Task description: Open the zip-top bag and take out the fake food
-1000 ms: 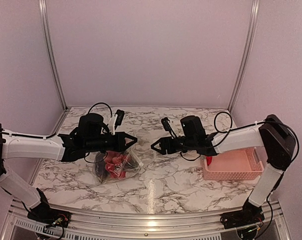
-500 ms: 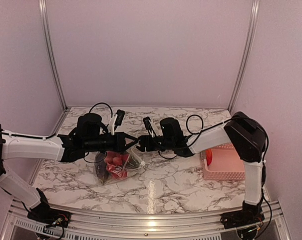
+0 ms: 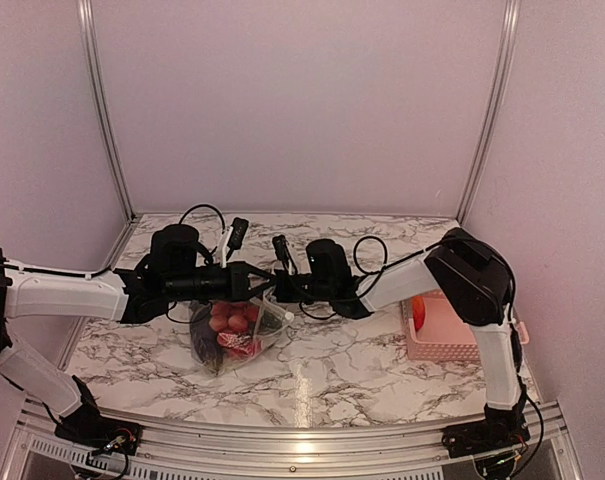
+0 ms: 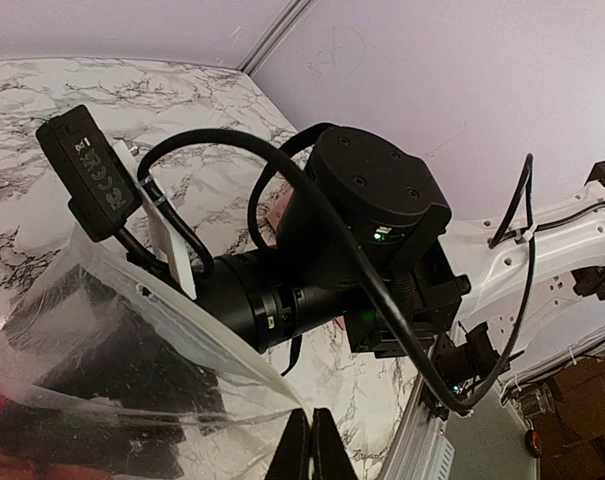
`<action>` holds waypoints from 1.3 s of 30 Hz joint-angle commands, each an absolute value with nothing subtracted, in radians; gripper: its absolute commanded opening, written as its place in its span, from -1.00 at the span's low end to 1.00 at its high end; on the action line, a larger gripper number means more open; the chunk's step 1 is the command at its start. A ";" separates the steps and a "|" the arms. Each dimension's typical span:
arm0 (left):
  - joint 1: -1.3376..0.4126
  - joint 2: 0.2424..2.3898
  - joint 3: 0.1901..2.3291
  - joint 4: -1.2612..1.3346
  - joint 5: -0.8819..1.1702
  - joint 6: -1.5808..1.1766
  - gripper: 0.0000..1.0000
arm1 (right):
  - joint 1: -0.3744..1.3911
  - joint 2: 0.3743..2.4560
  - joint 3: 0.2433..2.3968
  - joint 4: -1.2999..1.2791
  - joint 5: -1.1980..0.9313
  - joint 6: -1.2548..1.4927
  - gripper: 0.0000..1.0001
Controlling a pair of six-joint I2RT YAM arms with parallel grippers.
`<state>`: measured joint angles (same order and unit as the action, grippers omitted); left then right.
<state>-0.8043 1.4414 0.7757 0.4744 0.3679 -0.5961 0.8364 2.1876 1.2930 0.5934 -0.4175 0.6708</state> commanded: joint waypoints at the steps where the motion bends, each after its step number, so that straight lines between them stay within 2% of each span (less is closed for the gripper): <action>1: -0.799 1.455 0.762 0.523 0.400 -0.599 -1.00 | 0.871 2.228 1.304 0.641 -0.430 0.714 0.80; 8: -0.798 1.494 0.751 0.558 0.432 -0.625 -1.00 | 0.907 2.251 1.283 0.729 -0.423 0.732 0.78; 11: -0.798 1.499 0.755 0.560 0.451 -0.623 -1.00 | 0.907 2.270 1.311 0.724 -0.407 0.758 0.97; 15: -0.798 1.501 0.754 0.558 0.456 -0.619 -1.00 | 0.909 2.284 1.330 0.692 -0.359 0.789 0.95; 29: -0.798 1.500 0.752 0.526 0.412 -0.602 -1.00 | 0.910 2.263 1.291 0.706 -0.311 0.808 0.16; 33: -0.794 1.501 0.753 0.499 0.361 -0.595 -1.00 | 0.910 2.209 1.235 0.719 -0.306 0.787 0.05; 39: -0.785 1.504 0.759 0.478 0.318 -0.594 -1.00 | 0.906 2.128 1.139 0.711 -0.299 0.751 0.05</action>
<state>-0.7963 1.4990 0.7609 0.5098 0.3645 -0.6132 0.9035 2.2009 1.1816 0.6998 -0.3119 0.7895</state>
